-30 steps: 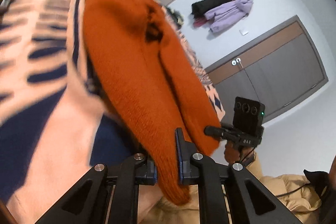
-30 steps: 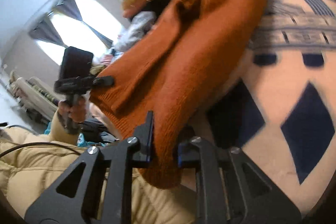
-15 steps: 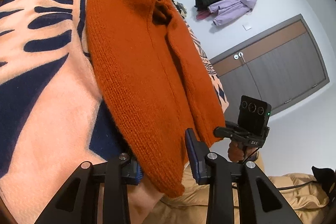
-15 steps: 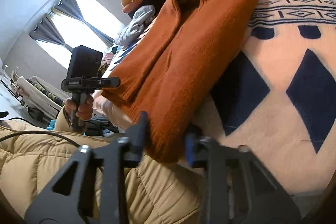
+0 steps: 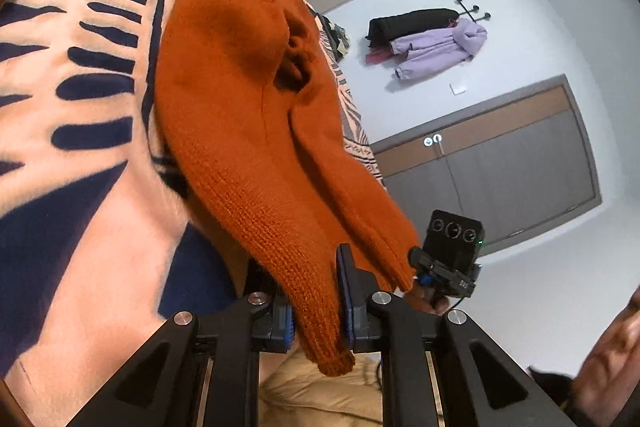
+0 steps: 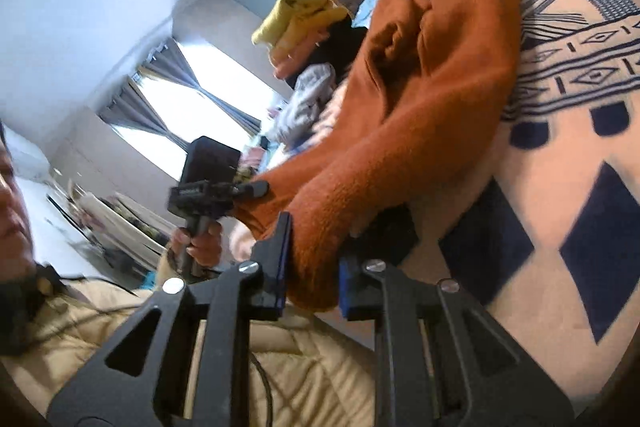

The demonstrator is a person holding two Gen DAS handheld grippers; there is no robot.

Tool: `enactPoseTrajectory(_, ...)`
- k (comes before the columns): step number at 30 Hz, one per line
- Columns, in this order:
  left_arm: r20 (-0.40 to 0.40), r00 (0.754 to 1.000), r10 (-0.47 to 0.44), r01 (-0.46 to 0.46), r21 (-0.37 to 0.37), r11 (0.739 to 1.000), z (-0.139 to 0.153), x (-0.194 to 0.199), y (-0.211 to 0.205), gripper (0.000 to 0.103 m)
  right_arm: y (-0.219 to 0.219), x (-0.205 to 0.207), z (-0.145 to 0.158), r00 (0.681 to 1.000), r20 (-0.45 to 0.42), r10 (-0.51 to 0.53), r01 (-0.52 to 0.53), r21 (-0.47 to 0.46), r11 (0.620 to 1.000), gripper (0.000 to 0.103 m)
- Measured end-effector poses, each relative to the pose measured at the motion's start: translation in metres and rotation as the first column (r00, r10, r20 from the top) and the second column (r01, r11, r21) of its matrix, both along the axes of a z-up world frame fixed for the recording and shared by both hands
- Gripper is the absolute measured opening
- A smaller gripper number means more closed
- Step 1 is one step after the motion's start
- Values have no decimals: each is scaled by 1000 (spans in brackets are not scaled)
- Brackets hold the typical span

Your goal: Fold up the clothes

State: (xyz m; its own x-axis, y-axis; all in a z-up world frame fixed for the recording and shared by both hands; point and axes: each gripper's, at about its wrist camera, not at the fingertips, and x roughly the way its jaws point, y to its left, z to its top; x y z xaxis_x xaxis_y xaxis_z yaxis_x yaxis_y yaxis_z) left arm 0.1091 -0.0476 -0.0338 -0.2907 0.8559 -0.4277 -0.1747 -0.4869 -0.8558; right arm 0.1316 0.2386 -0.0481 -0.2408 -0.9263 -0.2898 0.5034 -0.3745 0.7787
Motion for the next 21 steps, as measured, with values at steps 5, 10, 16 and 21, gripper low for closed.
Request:
enactPoseTrajectory(5, 19, 1000, 0, -1, 11, 1000, 10, -16, 3, 17, 0, -18, 7, 999, 31, -13, 15, -52, 999, 21)
enactPoseTrajectory(10, 58, 998, 19, -21, 25, 999, 11, -40, 0, 21, 2, -43, 9, 996, 80, -35, 40, -67, 997, 24)
enactPoseTrajectory(16, 92, 995, 36, -39, 29, 999, 6, -67, -5, 22, 5, -70, 14, 994, 82, -74, 78, -40, 996, 29)
enactPoseTrajectory(21, 127, 990, 59, -63, 30, 998, -4, -83, -9, 22, 12, -86, 19, 992, 51, -116, 117, -17, 993, 41)
